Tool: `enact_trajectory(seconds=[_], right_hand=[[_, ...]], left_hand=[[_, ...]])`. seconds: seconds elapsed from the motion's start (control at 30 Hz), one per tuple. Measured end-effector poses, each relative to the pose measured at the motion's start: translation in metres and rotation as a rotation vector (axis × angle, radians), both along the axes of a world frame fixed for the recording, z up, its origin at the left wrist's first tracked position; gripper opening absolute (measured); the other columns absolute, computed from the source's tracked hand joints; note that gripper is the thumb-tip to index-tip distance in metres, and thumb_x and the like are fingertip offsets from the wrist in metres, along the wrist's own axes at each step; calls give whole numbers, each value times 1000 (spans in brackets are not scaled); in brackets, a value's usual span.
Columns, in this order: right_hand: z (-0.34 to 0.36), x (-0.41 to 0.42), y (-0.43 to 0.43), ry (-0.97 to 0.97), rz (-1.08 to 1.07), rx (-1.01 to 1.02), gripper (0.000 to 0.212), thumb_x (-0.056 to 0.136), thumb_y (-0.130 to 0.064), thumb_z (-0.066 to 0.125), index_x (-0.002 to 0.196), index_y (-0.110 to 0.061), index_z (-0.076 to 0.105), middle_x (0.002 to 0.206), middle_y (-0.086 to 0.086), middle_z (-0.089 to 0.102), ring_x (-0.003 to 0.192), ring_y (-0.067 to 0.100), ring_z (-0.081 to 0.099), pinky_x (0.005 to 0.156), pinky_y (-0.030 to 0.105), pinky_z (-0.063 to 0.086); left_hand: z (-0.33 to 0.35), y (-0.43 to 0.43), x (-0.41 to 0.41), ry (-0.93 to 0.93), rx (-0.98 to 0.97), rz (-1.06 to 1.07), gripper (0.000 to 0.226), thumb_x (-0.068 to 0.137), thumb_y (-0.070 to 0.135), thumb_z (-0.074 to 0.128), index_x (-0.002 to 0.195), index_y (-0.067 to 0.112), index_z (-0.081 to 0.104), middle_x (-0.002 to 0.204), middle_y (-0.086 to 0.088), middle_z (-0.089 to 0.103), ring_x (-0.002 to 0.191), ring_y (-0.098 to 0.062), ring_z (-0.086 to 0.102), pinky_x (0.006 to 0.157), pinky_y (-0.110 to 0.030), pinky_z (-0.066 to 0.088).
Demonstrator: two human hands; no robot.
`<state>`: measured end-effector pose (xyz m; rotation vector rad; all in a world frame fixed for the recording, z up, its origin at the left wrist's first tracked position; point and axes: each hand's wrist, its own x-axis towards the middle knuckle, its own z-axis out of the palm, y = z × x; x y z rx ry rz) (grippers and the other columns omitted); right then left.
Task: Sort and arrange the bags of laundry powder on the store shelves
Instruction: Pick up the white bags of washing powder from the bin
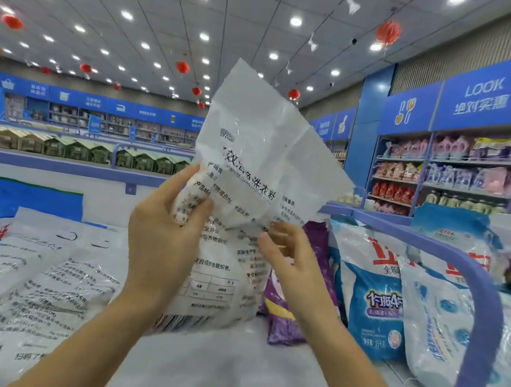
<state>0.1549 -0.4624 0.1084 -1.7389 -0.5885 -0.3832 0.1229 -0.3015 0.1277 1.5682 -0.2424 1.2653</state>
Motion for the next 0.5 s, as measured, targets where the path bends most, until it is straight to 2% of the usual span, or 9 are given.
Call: enact_trajectory(seconds=[0.07,0.13,0.2,0.27,0.3,0.33,0.4,0.47,0.5], right_hand=[[20,-6,8,0,24,110,90,59,-78,60,128,-25,42,126,-4,51,109,5,54,89,25,47],[38,-12,15,77,202,205,116,48,-81,66,141,-20,31,127,-1,52,112,13,57,97,38,49],[51,-16,22,117,372,236,130,43,-79,70,148,-27,16,128,-2,56,113,16,59,98,42,48],[57,-20,30,136,457,187,136,34,-75,76,148,-30,17,125,-3,59,109,16,63,97,42,49],[58,-21,34,142,467,171,130,33,-72,77,145,-28,27,123,-1,61,107,17,64,95,41,51],[57,-20,36,134,445,176,114,36,-67,77,136,-24,40,120,1,64,105,18,65,92,39,53],[58,-14,39,86,380,202,66,51,-56,74,108,-27,60,104,-2,71,95,15,68,84,32,56],[59,-5,42,84,319,231,31,72,-47,68,94,-25,67,97,2,73,90,18,69,82,38,56],[59,1,45,123,283,258,28,82,-42,63,98,-20,68,102,8,72,92,24,69,83,41,54]], left_hand=[[5,-2,-10,-93,93,113,45,86,16,69,129,21,60,96,17,69,76,-15,68,71,-41,59],[3,-3,-17,-177,197,203,48,85,21,68,132,16,57,94,6,70,72,-26,68,64,-46,58],[-6,-7,-18,-232,314,295,51,81,22,68,129,10,57,89,-8,72,69,-27,67,58,-44,57],[-17,-11,-16,-272,441,373,48,79,21,68,123,4,61,80,-11,71,63,-25,64,53,-38,53],[-24,-13,-14,-287,505,401,45,80,21,66,121,2,62,77,-10,70,62,-23,62,53,-37,50],[-30,-15,-12,-301,563,417,44,80,21,64,119,1,63,74,-8,68,63,-20,59,54,-35,48],[-41,-16,-9,-314,646,420,47,79,22,63,121,0,61,74,-6,67,65,-17,55,54,-30,45],[-44,-15,-11,-275,683,408,53,78,27,63,123,1,59,78,-4,68,66,-17,59,54,-27,45],[-42,-15,-13,-238,696,413,55,77,30,63,124,0,59,79,-3,69,65,-17,61,54,-25,44]])
